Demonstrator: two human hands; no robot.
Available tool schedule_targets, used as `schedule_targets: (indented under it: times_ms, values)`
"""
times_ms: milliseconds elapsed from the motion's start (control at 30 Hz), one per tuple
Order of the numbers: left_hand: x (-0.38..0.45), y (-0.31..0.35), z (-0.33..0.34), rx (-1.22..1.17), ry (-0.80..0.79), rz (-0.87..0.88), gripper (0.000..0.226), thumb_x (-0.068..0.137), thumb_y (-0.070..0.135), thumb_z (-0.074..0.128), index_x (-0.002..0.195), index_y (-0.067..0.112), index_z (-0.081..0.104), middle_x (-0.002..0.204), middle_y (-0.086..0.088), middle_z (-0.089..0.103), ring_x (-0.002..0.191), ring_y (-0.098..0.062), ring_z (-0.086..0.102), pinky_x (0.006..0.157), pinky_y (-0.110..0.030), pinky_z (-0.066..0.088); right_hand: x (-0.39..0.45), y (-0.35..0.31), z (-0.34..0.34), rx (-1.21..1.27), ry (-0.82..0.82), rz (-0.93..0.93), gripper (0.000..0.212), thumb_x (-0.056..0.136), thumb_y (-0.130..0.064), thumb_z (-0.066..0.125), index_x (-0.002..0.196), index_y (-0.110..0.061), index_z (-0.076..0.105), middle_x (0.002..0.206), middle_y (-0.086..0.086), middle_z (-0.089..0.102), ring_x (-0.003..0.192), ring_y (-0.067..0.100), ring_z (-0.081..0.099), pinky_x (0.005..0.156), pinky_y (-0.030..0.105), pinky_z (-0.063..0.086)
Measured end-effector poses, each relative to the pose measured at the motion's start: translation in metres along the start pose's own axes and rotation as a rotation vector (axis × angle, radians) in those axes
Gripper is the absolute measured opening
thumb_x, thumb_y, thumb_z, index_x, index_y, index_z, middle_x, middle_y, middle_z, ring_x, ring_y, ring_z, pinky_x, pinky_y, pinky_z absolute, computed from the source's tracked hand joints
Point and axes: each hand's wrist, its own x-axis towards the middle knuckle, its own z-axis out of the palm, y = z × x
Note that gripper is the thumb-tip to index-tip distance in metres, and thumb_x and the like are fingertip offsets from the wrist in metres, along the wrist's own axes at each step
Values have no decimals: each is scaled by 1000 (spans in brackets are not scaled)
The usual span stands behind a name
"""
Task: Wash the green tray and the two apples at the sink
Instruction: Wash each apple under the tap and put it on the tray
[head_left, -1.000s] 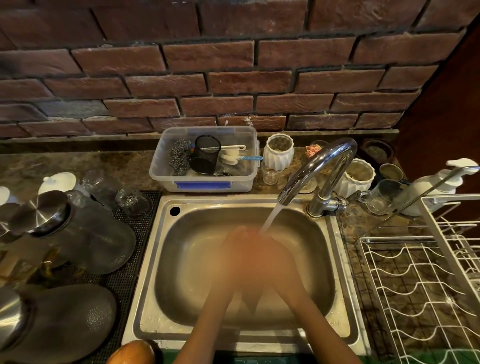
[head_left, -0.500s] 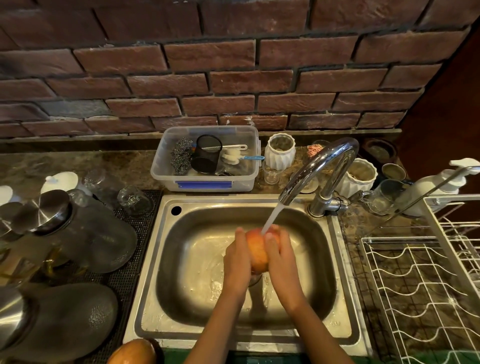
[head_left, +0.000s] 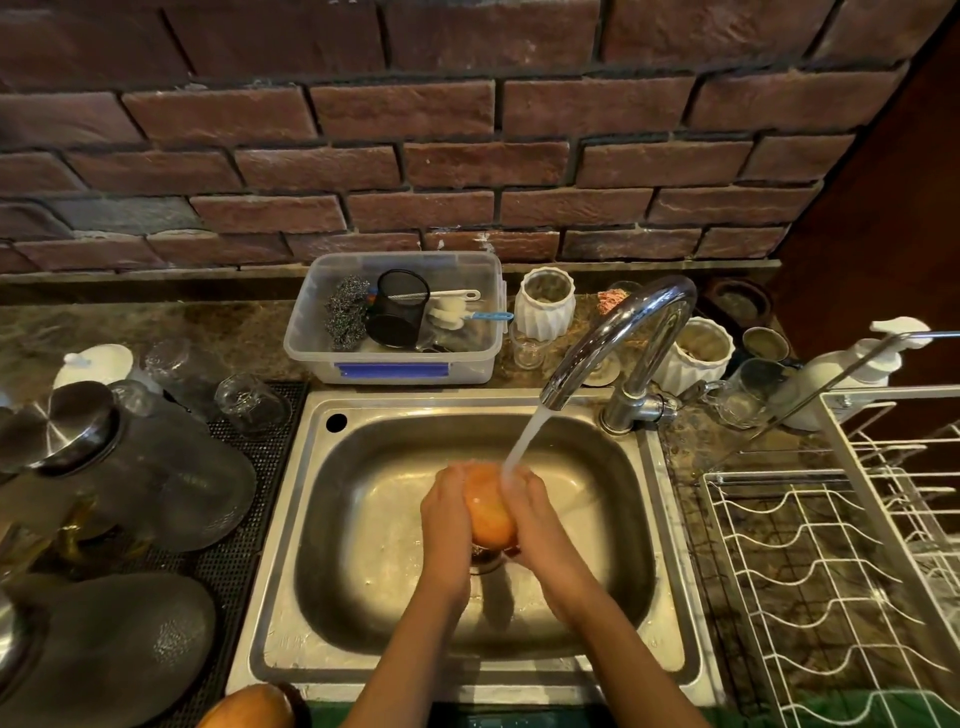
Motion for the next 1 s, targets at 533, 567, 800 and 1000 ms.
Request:
schedule_targets:
  times_ms: [533,567,800,1000]
  values:
    - [-11,-17,-18,222,-397,99,56,91,54,60,142,53,36,142,9,43,121,-15,56,91,-38,59,7,-11,-7,186,264,28,37,102,-44,37,118,-21,62,115,13,67,101,28,67,79,43,61]
    - [-10,-20,-20,230,-406,101,71,87,48,70,146,53,30,146,9,40,123,-16,55,93,-36,58,6,-13,-8,256,239,105,39,101,-47,37,118,-21,61,113,14,67,101,30,67,79,45,61]
    - [-6,-25,-22,212,-451,168,100,64,9,90,138,48,36,139,9,46,118,-16,59,84,-29,59,7,-9,-12,515,91,430,70,88,-75,40,118,-16,63,111,18,72,91,35,74,63,45,61]
    - [-7,-19,-18,298,-371,181,86,63,25,93,129,51,45,132,17,50,112,-12,60,78,-24,60,2,-6,-25,446,85,392,74,86,-80,34,121,-21,58,122,16,65,104,38,69,80,56,59]
